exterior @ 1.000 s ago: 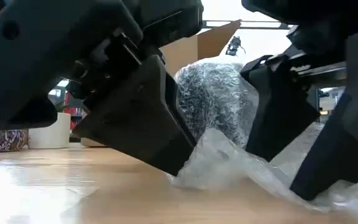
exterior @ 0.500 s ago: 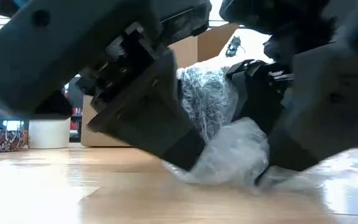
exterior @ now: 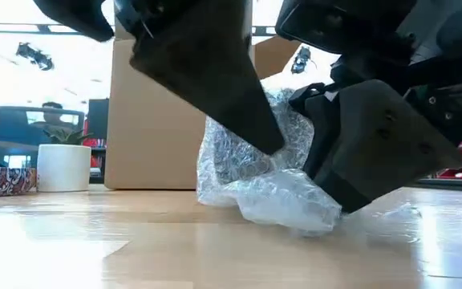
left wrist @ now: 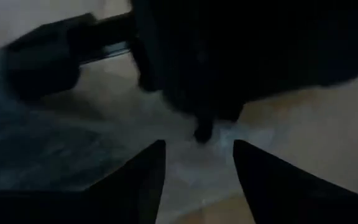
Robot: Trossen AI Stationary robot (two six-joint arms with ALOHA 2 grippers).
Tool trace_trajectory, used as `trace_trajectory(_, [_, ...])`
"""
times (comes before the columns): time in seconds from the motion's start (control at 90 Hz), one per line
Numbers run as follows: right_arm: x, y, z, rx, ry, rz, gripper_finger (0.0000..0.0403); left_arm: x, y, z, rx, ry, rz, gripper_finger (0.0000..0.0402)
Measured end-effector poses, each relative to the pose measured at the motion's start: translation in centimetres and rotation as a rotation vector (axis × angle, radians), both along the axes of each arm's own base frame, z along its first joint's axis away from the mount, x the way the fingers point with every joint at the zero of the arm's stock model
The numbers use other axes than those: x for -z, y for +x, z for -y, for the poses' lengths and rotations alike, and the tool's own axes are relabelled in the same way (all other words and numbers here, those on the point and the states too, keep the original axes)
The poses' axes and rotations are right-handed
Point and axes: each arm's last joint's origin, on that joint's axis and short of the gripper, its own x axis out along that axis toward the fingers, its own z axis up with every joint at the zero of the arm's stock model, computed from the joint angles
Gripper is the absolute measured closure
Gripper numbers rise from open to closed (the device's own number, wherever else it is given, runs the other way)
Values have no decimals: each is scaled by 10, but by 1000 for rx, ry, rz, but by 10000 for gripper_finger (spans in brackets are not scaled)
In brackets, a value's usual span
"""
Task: Wrap mug
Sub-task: Wrap the black mug with bubble wrap
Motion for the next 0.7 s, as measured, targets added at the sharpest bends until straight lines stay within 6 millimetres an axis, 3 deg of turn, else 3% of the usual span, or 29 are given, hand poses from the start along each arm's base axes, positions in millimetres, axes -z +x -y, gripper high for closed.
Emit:
trace_trajectory(0.178, [-13,-8,-7,18,-35,56,402,-26,-19,6,-100,183,-76,229])
trace_trajectory(0.389, [-27,-15,-15,12,-37,108,402,-55,-41,3,-244,315,30,229])
trace_trajectory(0.533, [-36,-17,-17,14,-26,137,403,-58,-35,-7,-275,331,53,229])
trace_trajectory(0.7, [-41,-18,-17,17,-16,155,403,-58,-20,-32,-319,368,30,229])
